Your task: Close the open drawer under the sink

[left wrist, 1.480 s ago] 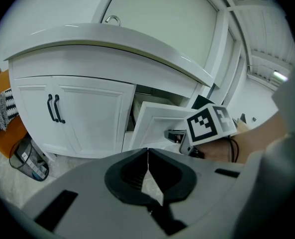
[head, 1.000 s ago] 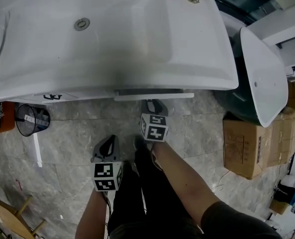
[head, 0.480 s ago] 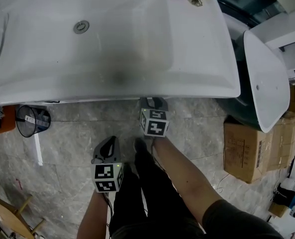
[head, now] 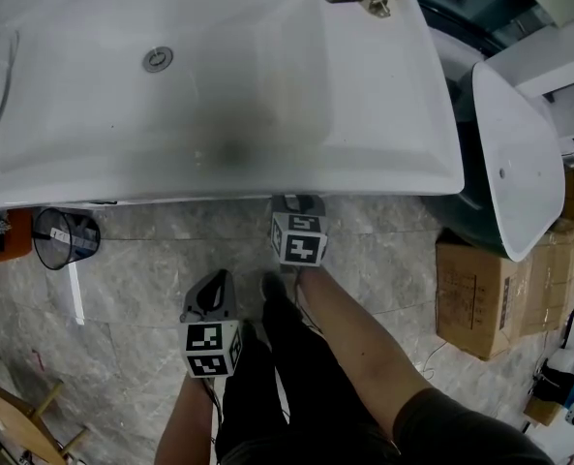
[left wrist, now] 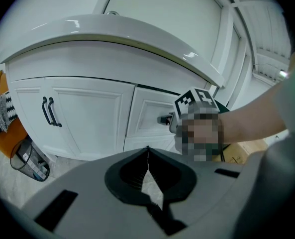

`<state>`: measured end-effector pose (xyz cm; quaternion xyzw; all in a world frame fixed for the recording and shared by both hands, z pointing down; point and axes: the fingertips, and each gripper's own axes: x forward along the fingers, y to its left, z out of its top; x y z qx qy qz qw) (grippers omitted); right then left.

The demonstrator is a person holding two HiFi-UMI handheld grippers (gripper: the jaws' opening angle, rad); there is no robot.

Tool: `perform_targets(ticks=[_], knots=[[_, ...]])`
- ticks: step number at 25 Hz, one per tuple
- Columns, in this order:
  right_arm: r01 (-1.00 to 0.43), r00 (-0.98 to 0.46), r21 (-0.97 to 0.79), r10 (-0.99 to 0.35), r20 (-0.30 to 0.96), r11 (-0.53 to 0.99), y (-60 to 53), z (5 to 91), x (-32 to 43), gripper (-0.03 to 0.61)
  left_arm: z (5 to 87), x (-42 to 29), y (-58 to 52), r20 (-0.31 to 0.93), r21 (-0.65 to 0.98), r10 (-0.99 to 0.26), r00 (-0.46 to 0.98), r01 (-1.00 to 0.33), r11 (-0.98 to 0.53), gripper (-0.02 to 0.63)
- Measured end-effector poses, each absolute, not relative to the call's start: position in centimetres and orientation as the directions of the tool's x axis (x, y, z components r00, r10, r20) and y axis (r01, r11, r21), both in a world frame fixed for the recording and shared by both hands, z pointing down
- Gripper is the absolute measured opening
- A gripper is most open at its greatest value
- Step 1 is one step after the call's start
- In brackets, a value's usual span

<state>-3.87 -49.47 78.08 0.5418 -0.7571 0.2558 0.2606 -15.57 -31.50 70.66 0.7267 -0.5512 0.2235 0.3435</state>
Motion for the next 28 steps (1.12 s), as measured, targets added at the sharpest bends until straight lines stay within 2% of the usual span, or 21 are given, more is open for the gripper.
perform_targets(ticks=[5, 13, 24, 28], knots=[[-0.938, -0.311, -0.111, -0.660, 0.684, 0.327, -48.9, 77.9, -3.7, 0.153, 69.9, -15.6, -31.0, 0.694, 0.262, -0.658, 0.293, -0.954, -0.148, 0.015], [-0.951, -0.291, -0.127, -0.675, 0.678, 0.282, -45.7, 74.5, -3.1, 0.172, 66.7, -16.6, -28.8, 0.661, 0.271, -0.686, 0.304, -0.949, -0.160, 0.015], [-0.933, -0.358, -0.200, -0.728, 0.584, 0.298, -35.5, 61.9, -4.7, 0.170, 57.2, -18.3, -23.9, 0.584, 0.293, -0.733, 0.349, -0.933, -0.210, 0.015], [-0.914, -0.402, -0.185, -0.739, 0.541, 0.362, -31.8, 56.6, -5.1, 0.160, 54.3, -17.8, -22.9, 0.566, 0.320, -0.735, 0.374, -0.921, -0.223, 0.015]])
